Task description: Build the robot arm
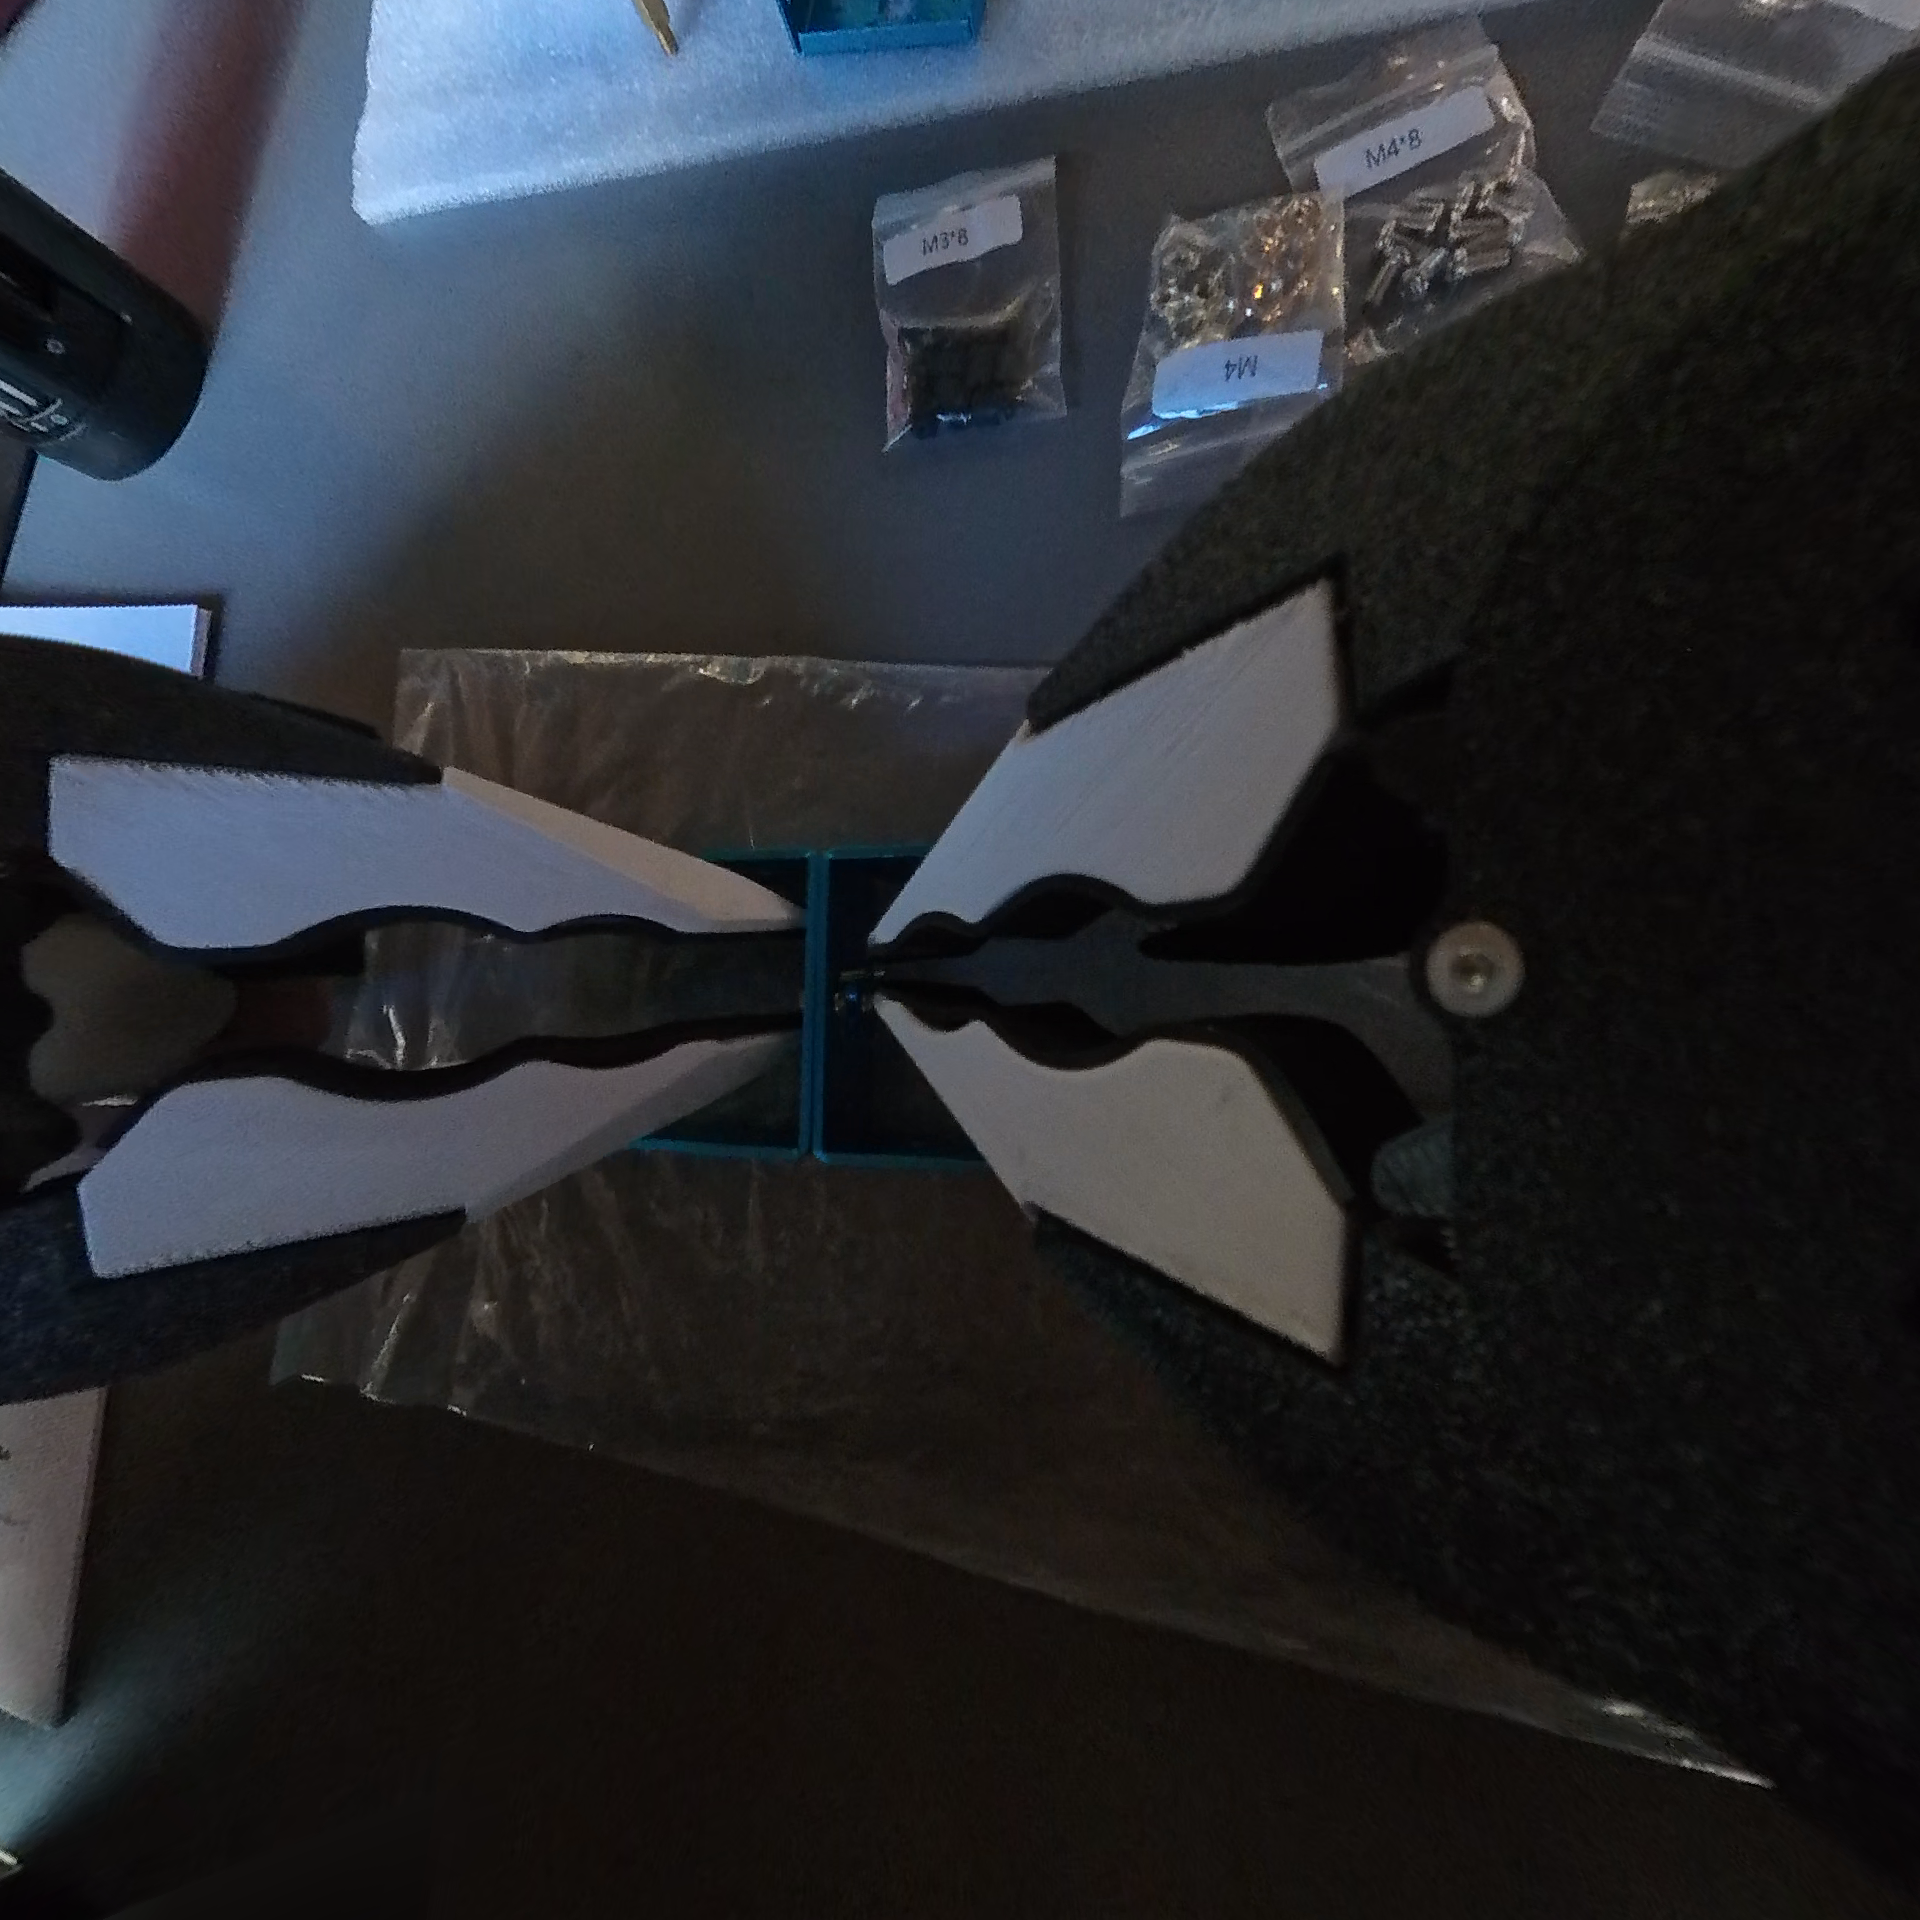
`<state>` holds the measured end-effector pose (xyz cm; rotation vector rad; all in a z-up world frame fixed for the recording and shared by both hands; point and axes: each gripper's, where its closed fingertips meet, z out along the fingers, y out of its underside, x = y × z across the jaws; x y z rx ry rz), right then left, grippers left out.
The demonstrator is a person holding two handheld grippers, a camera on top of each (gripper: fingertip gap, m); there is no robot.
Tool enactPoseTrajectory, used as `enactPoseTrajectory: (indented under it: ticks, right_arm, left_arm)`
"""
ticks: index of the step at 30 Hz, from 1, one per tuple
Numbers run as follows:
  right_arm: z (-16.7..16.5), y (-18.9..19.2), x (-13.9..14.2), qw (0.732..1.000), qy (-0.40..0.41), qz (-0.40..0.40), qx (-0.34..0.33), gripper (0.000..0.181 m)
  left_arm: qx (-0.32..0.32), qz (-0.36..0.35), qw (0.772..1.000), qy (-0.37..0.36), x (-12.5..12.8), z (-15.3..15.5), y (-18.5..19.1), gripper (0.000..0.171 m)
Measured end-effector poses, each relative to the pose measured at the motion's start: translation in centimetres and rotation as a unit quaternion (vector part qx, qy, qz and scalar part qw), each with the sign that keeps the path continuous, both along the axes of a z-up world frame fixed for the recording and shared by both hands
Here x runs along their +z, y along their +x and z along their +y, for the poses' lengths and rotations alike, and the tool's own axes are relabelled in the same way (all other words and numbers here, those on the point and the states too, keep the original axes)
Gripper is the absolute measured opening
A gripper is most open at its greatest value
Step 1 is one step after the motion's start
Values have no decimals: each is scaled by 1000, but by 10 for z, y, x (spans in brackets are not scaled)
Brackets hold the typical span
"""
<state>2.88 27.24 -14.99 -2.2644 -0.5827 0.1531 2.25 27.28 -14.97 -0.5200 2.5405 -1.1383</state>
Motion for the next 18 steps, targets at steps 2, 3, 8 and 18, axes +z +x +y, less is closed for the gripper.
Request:
enactPoseTrajectory:
  ticks: [2,3,8,18]
  right_arm:
    - [0,0,0,1000,1,-1,-1,1]
    - [0,0,0,1000,1,2,-1,1]
    - [0,0,0,1000,-3,3,-5,1]
    - [2,-4,4,999,-19,22,-22,0]
  left_arm:
    - [1,0,1000,1,0,0,0,13]
    - [-1,1,1000,2,-1,0,0,13]
    - [-3,2,1000,6,-2,0,-2,14]
    - [-6,-4,1000,-3,3,-1,-3,14]
